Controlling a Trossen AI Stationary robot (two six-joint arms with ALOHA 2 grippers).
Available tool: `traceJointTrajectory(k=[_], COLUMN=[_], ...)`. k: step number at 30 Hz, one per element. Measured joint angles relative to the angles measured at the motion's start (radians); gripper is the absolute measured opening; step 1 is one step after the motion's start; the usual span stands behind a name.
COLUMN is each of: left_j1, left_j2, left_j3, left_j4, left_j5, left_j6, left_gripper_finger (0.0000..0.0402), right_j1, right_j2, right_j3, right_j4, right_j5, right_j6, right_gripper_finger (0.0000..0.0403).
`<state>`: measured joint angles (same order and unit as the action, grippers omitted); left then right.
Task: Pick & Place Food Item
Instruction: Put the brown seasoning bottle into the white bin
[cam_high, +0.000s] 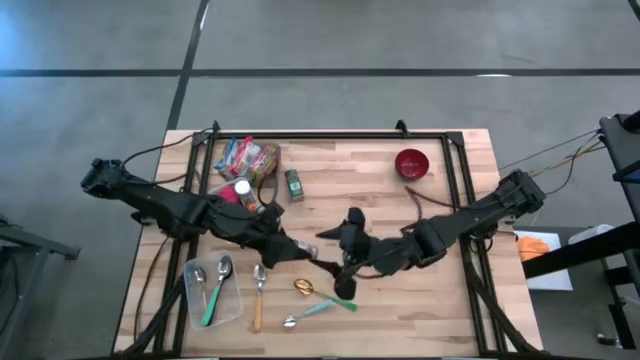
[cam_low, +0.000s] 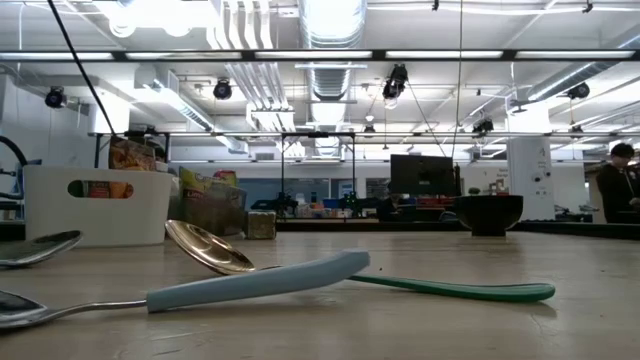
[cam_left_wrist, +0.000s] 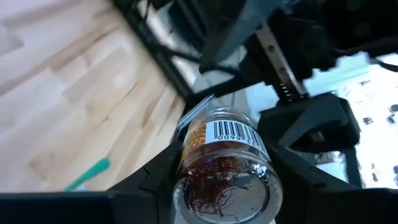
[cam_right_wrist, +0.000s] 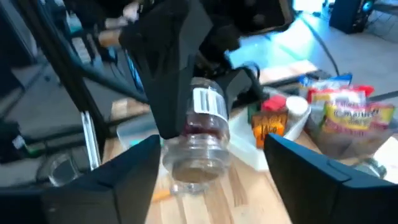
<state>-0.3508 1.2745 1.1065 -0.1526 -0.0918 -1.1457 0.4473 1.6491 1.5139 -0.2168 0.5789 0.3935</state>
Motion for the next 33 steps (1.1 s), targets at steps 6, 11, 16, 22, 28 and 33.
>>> traceJointTrajectory(k=[6,11,16,22,28,33], left_j1=[0.000,0.000,0.011,0.041,0.048,0.052], left_j2=[-0.035,-0.034,-0.034,-0.034,-0.022,-0.020], left_j3=[0.000,0.000,0.000,0.000,0.000,0.000], left_j4=[0.147,0.358,0.523,0.553,0.553,0.555], left_j5=[-0.109,-0.176,-0.244,-0.234,-0.192,-0.159], left_j6=[0.116,0.284,0.394,0.389,0.368,0.341], left_gripper_finger=[0.0177,0.0177,0.0177,0.0177,0.0177,0.0177], right_j1=[0.010,0.012,0.025,0.019,0.004,-0.015], right_j2=[-0.081,-0.125,-0.127,-0.096,-0.095,-0.098], right_j3=[0.000,0.000,0.000,-0.001,-0.001,-0.001], right_j4=[0.065,0.170,0.345,0.440,0.461,0.450], right_j5=[0.033,0.081,0.138,0.158,0.156,0.146], right_j6=[0.018,0.145,0.164,0.099,0.079,0.111], right_gripper_finger=[0.0319,0.0322,0.0322,0.0322,0.0322,0.0322])
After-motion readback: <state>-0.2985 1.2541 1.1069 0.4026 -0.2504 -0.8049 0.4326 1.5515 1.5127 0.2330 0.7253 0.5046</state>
